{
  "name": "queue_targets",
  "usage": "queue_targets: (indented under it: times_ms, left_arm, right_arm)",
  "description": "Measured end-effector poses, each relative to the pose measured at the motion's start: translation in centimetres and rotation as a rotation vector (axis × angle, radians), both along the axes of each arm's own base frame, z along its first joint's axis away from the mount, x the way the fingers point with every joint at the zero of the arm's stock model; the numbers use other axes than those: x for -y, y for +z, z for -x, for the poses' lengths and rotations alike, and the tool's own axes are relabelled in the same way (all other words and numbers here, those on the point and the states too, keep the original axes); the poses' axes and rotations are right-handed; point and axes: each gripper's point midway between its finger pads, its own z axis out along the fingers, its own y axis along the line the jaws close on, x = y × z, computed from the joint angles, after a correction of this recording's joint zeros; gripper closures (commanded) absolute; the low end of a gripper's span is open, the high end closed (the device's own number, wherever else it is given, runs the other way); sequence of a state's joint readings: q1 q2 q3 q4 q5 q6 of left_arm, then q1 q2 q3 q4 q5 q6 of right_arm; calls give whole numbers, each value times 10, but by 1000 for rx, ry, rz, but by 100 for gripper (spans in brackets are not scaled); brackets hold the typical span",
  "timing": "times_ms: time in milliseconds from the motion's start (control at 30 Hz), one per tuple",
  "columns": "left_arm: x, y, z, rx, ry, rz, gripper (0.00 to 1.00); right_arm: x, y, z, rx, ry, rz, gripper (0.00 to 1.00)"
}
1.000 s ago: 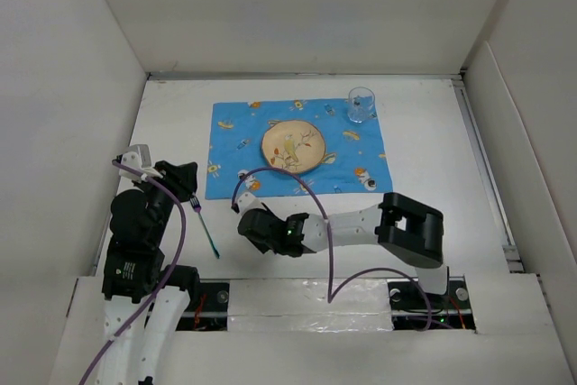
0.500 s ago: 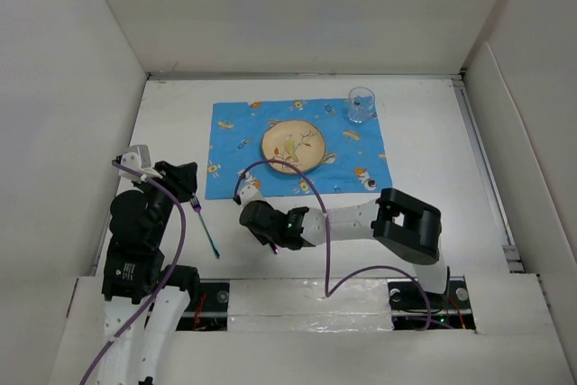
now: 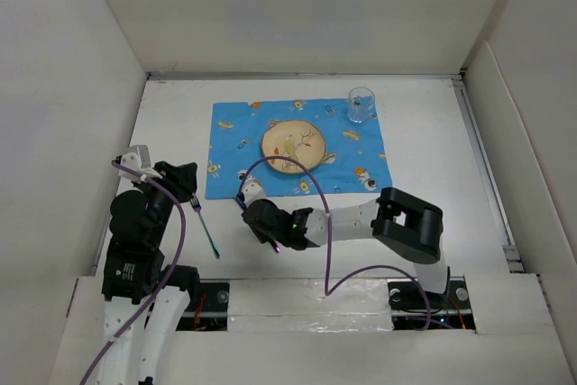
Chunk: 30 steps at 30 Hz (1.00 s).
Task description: Set the dinner table for one person
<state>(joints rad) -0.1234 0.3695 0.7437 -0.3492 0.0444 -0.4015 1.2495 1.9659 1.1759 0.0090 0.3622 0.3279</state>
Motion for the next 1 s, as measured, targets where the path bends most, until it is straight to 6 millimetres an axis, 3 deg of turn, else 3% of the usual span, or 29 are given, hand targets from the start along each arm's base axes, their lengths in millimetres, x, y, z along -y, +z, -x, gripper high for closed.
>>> queue_targets:
  times_ms: [233,467,633,767,867,1000]
  left_arm:
    - [0,1,1,7,1,1,75]
    - [-1,3,2,15,3,2,75]
    - [-1,3,3,15,5,2,76]
    - [-1,3,3,16,4,2,76]
    - [-1,3,3,16,4,2,75]
    - [-1,3,3,16,4,2,76]
  right_arm:
    - [5,-1,2,-4,-9,-13,72]
    - [12,0,0,6,-38,-9,97]
    - [32,1,3,32,-76,42,100]
    - [61,2,16,9,-82,88,100]
    - [77,16,23,2,-84,93,100]
    - [78,58,20,14,-90,-5,100]
